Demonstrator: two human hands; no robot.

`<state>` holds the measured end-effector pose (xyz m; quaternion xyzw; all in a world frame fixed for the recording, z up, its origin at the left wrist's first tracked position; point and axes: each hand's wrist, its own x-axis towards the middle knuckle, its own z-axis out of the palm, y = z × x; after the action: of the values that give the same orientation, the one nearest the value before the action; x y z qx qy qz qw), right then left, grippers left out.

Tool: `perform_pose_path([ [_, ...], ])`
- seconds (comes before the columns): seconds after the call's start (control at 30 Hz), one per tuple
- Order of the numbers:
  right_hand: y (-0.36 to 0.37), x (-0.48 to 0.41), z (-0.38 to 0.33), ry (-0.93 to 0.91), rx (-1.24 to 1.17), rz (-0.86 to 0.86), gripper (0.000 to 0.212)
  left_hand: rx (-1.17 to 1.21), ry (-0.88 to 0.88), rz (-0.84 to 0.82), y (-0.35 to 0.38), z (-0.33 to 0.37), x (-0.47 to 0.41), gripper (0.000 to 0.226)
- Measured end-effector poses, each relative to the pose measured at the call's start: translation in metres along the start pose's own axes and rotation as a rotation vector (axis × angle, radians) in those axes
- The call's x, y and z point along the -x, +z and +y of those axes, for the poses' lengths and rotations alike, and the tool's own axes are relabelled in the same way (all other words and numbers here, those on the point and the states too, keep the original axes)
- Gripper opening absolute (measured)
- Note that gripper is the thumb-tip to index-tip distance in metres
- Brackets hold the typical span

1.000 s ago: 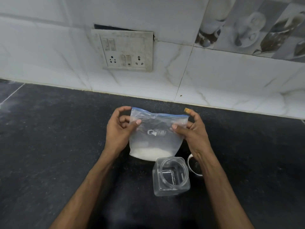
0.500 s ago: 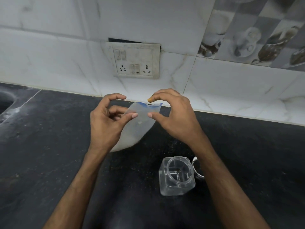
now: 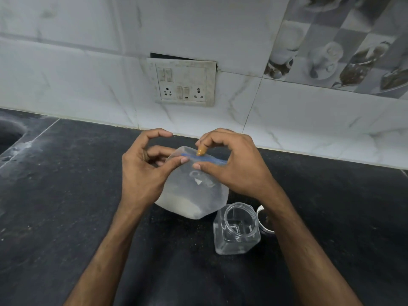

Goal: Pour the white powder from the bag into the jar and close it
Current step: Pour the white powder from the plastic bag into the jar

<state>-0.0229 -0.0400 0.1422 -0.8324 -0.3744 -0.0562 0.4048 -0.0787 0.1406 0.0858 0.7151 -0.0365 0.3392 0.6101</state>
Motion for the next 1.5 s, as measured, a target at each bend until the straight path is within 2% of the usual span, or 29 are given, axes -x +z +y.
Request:
perform_pose_path([
  [0.1,0.001,0.006,-0.004,-0.009,-0.025,-0.043,0.020,-0.020,0.038,-0.025,-0.001,0.002,0.001,0.041],
  [0.3,0.003,0.005,-0.011,-0.025,0.075,-0.065,0.013,-0.037,0.067,-0.042,-0.001,0.008,0.003,0.038],
  [0.5,0.000,-0.003,-0.019,-0.013,0.054,-0.013,0.011,-0.004,0.056,-0.010,-0.005,0.005,0.006,0.043],
  [0.57,-0.003,-0.004,-0.023,-0.018,0.026,-0.026,0.007,0.024,0.024,-0.076,-0.010,0.000,0.010,0.046],
  [0.67,-0.007,-0.002,-0.029,-0.027,-0.054,-0.042,0.003,-0.051,-0.071,-0.282,-0.027,-0.021,0.023,0.062],
  [0.73,-0.012,0.002,-0.031,-0.029,-0.103,-0.041,0.002,-0.055,-0.205,-0.351,-0.038,-0.046,0.043,0.076],
  [0.87,-0.017,0.009,-0.035,-0.040,-0.224,-0.031,0.004,0.322,-0.659,-0.201,-0.027,-0.077,0.094,0.090],
  [0.93,-0.016,0.010,-0.036,-0.056,-0.273,-0.019,0.006,0.464,-0.768,-0.243,-0.008,-0.080,0.111,0.088],
  [1.0,-0.014,0.012,-0.035,-0.056,-0.299,0.008,0.006,0.548,-0.744,-0.256,0.009,-0.076,0.115,0.075],
  [1.13,-0.017,0.023,-0.017,0.010,-0.325,0.081,0.009,0.680,-0.735,-0.087,0.021,-0.065,0.108,0.077],
  [1.23,-0.024,0.041,0.007,0.100,-0.341,0.136,0.005,0.551,-0.738,0.026,0.017,-0.062,0.102,0.070],
  [1.33,-0.029,0.061,0.025,0.194,-0.371,0.178,0.006,0.370,-0.696,0.118,0.012,-0.064,0.094,0.045],
  [1.5,-0.032,0.082,0.038,0.284,-0.401,0.220,0.008,0.221,-0.523,0.168,0.012,-0.059,0.079,0.043],
])
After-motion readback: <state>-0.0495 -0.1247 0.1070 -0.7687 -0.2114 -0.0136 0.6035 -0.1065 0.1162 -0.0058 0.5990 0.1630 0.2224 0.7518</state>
